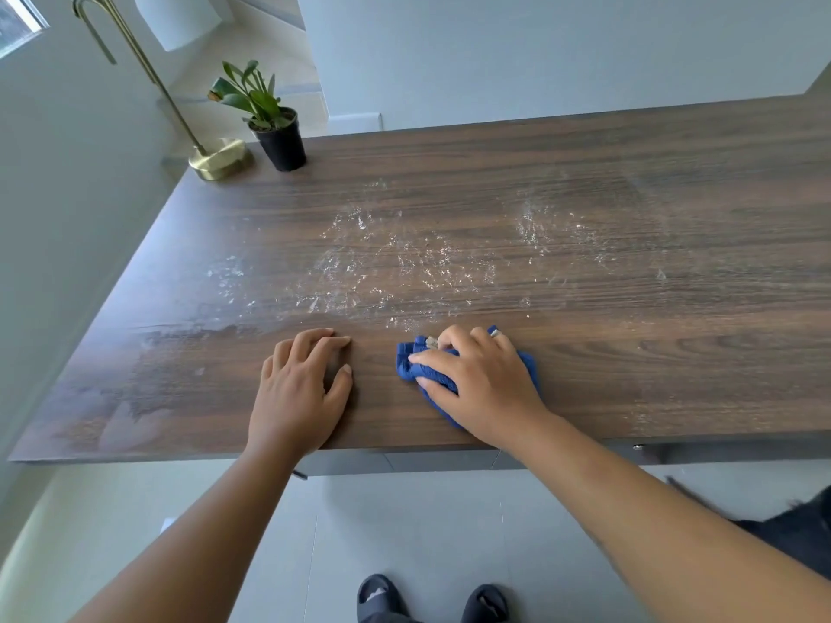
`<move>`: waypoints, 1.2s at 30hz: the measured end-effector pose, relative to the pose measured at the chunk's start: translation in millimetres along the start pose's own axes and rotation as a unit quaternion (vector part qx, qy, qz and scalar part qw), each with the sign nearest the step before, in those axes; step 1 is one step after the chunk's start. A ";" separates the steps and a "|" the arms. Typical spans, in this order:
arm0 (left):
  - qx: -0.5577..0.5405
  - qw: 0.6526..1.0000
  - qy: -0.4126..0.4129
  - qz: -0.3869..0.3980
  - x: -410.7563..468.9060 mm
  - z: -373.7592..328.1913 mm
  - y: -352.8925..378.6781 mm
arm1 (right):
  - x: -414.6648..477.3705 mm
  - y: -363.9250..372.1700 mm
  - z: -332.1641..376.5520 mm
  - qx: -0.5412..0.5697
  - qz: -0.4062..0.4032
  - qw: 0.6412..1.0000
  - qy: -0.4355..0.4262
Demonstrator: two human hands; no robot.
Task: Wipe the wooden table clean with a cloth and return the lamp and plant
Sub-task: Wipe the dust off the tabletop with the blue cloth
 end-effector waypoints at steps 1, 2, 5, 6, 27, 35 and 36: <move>0.000 1.000 -0.001 0.000 0.0 -0.1 0.0 | -2.8 -3.6 -5.1 0.008 0.003 1.000 -0.008; 0.000 1.000 -0.002 0.000 0.2 0.1 0.0 | -4.4 -7.9 -11.0 0.020 0.004 1.000 -0.005; 0.000 1.000 -0.004 0.001 0.2 0.4 0.9 | -4.0 -23.1 -34.0 0.092 -0.045 0.992 0.078; 0.000 1.000 -0.003 0.001 0.4 0.5 1.1 | -3.8 -27.7 -44.5 0.109 -0.070 0.984 0.119; 0.002 1.000 0.010 0.011 1.2 1.3 1.7 | -12.3 -5.2 25.8 0.156 0.051 0.986 0.000; -0.002 1.000 0.017 0.026 1.4 1.2 1.1 | 0.3 -7.1 -4.1 -0.029 -0.016 0.986 0.166; -0.005 0.999 0.019 0.027 1.4 1.6 0.7 | -3.7 -2.5 15.0 -0.021 -0.013 0.991 0.134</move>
Point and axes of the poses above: each hand's wrist, its own x-axis towards the middle knuckle, its own y-axis out of the palm, z = x × y, the point moved 2 cm from there along x, towards the middle knuckle, and after that the axes turned 1 degree about y, right-handed, at the moved point
